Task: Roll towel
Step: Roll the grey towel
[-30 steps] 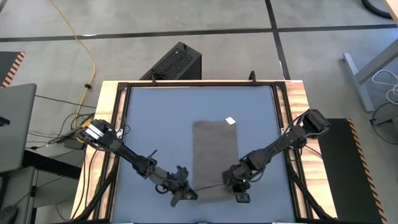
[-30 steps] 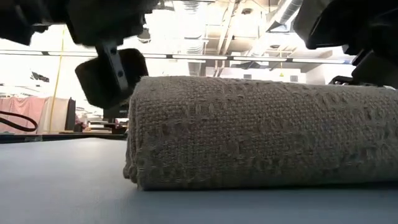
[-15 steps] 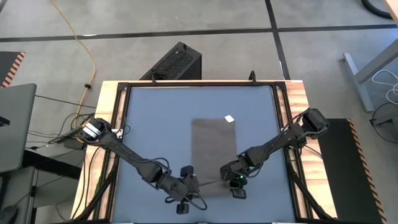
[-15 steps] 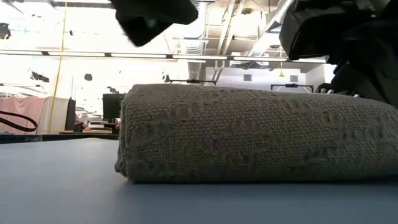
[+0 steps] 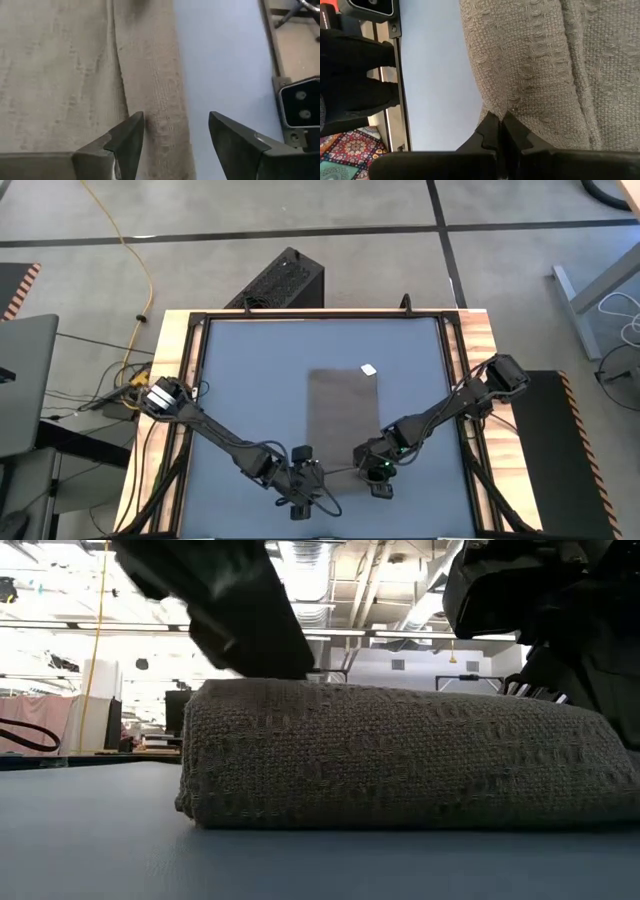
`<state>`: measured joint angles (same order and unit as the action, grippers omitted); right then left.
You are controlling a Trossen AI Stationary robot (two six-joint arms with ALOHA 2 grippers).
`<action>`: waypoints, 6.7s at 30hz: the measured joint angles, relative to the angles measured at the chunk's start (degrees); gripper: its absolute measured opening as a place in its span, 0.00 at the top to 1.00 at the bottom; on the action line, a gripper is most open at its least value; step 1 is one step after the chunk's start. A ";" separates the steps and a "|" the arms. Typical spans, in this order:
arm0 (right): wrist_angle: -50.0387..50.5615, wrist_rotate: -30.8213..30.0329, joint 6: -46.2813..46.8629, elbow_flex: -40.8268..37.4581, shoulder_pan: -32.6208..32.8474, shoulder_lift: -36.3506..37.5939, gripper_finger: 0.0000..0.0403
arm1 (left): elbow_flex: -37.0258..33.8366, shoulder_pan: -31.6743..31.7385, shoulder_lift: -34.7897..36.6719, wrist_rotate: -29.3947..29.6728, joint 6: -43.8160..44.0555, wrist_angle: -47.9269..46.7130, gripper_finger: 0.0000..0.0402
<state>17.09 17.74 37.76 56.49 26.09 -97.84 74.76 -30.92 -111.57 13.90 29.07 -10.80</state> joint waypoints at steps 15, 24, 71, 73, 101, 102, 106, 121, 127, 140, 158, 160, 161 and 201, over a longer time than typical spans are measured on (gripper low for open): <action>0.60 -1.16 5.26 -0.05 0.01 0.02 0.95 | 0.42 -1.83 -5.12 -1.85 6.12 -0.18 0.49; 1.32 -0.37 9.71 -0.04 1.63 0.02 0.95 | 0.48 -0.91 -5.62 -8.75 13.17 -0.78 0.91; -21.40 14.94 26.30 -13.07 -8.21 -5.79 0.94 | -8.11 -1.17 11.32 -2.74 8.79 12.30 0.72; -21.54 15.41 26.47 -13.07 -8.52 -5.79 0.94 | -8.13 -3.21 10.63 2.81 1.00 14.89 0.72; -23.05 18.12 27.85 -13.18 -9.38 -3.87 0.77 | 4.61 -2.44 -6.67 -0.79 11.23 -7.66 0.72; -22.91 18.08 27.34 -13.25 -9.44 -3.17 0.76 | 4.61 -2.45 -6.67 -0.90 11.24 -7.70 0.72; -20.67 17.83 26.94 -13.27 -10.33 0.40 0.71 | 4.11 -2.43 -6.67 -2.11 12.23 -7.35 0.72; -5.96 5.21 13.70 -13.27 -9.14 20.66 0.65 | -1.75 -2.54 -6.47 -6.20 18.19 2.20 0.72; -9.26 -8.20 1.09 -13.16 4.90 25.18 0.65 | -1.75 -2.51 -6.47 -7.07 18.19 2.09 0.72; -6.70 -35.46 -6.06 -10.60 19.06 17.97 0.64 | -1.86 -2.29 -6.47 -9.73 19.28 2.57 0.72; -10.02 -18.93 -17.29 -10.81 10.27 13.08 0.49 | -1.86 -2.29 -6.58 -10.00 21.10 2.97 0.72; -10.00 -18.95 -17.29 -10.73 10.25 12.72 0.43 | -1.88 -2.29 -6.58 -9.98 21.20 2.97 0.72; -10.04 -18.97 -17.29 -10.69 10.25 12.58 0.40 | -1.88 -2.29 -6.58 -9.98 21.21 2.97 0.72; -13.84 -25.64 -12.35 -12.11 12.05 3.84 0.54 | -1.90 -2.73 -6.69 -9.75 23.66 4.17 0.72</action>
<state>3.25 -7.90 25.41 44.38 38.13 -94.00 72.86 -33.64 -118.26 4.16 52.74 -6.63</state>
